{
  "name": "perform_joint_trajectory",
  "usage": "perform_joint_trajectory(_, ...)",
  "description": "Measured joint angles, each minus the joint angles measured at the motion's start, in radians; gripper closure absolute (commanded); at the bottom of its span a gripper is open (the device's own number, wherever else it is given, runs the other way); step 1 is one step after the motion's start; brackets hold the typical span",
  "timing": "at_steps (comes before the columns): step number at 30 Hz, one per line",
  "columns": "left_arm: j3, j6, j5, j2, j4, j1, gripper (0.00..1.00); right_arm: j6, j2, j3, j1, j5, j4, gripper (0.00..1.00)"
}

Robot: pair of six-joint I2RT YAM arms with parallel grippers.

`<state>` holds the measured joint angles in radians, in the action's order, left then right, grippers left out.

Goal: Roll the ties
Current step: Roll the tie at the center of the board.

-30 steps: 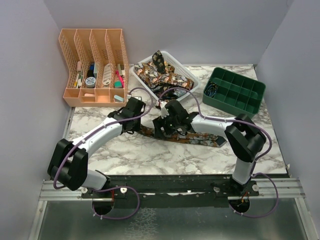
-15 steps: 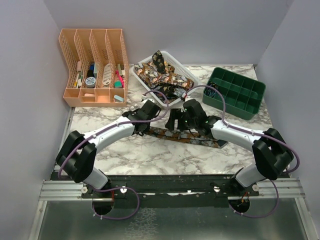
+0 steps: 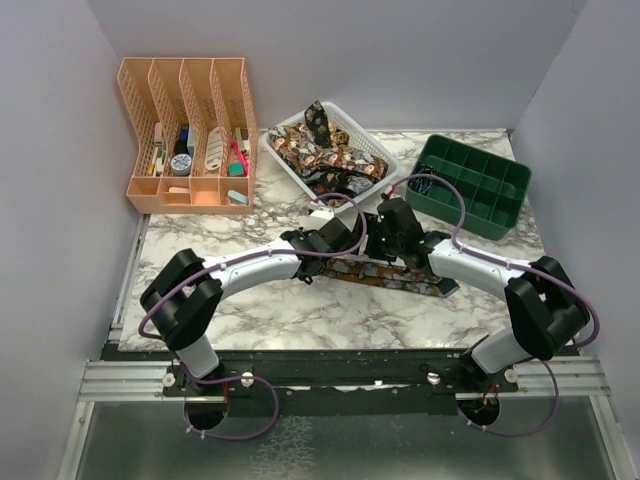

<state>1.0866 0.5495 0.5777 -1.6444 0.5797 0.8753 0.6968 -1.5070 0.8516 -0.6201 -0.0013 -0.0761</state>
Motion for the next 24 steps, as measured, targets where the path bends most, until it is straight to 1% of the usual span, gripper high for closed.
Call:
perform_joint_trajectory(3, 0.016, 0.039, -0.001, -0.032, 0.004, 0.019, 0.53, 0.006, 0.000, -0.006, 0.004, 0.000, -0.001, 0.19)
perform_joint_trajectory(5, 0.029, 0.060, -0.005, -0.059, 0.006, 0.028, 0.43, 0.010, 0.000, -0.009, 0.008, 0.000, -0.001, 0.19)
perform_joint_trajectory(8, 0.044, 0.084, -0.030, -0.089, 0.005, 0.034, 0.37, 0.010, 0.000, -0.013, 0.016, -0.001, 0.000, 0.19)
perform_joint_trajectory(14, 0.053, 0.094, -0.109, -0.086, -0.039, 0.035, 0.17, 0.010, 0.000, -0.038, 0.034, -0.029, 0.001, 0.19)
perform_joint_trajectory(17, 0.053, 0.090, -0.150, -0.054, -0.059, 0.035, 0.07, 0.010, 0.000, -0.043, 0.040, -0.057, 0.006, 0.19)
perform_joint_trajectory(20, 0.053, 0.084, -0.177, 0.024, -0.078, 0.026, 0.01, 0.010, 0.005, -0.045, 0.041, -0.092, 0.023, 0.19)
perform_joint_trajectory(23, 0.041, 0.082, -0.205, 0.121, -0.101, 0.001, 0.01, 0.010, 0.012, -0.050, 0.042, -0.138, 0.053, 0.18)
perform_joint_trajectory(24, 0.025, 0.081, -0.224, 0.168, -0.116, -0.023, 0.01, 0.010, 0.012, -0.051, 0.042, -0.158, 0.069, 0.18)
